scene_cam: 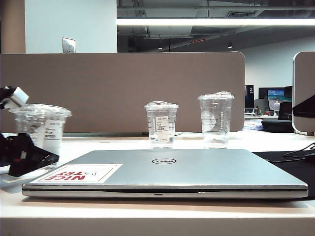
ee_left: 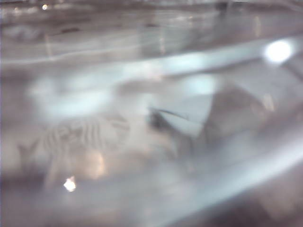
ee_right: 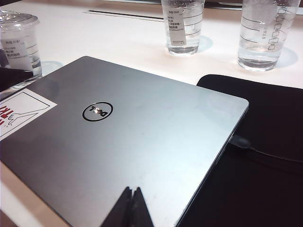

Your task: Pick up the coffee cup on the left and place it on the left side of the laptop.

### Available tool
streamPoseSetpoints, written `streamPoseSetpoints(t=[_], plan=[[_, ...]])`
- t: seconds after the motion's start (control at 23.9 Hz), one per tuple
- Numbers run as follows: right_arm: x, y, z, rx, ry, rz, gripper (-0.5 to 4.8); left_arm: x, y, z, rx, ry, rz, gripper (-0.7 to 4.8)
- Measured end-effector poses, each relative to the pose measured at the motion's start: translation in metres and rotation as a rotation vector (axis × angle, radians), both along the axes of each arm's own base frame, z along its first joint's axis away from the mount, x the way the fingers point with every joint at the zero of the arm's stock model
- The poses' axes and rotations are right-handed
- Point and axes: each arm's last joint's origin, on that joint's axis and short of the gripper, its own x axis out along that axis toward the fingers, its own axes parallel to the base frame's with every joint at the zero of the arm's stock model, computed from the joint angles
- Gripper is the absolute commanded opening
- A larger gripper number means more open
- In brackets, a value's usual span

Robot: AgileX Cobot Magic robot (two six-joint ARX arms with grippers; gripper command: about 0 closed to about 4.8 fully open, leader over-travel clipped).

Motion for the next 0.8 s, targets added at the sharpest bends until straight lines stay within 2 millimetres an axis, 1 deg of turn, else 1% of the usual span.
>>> streamPoseSetpoints(t=[0.13, 0.42, 0.8], plan=[[0.0000, 0.0000, 0.0000, 0.000, 0.000, 0.000, -0.05, 0.0018, -0.0025, 0.0008, 0.015, -0.015, 0.004, 3.35], [0.0000, 0.0000, 0.0000, 0.000, 0.000, 0.000, -0.05, 0.0047, 0.0010, 0.0011, 0.048, -0.023, 0.122, 3.39], [0.0000, 0.0000, 0.0000, 0.000, 0.000, 0.000, -0.05, 0.0049, 0.0010, 0.0002, 0.050, -0.006, 0.122, 3.42]])
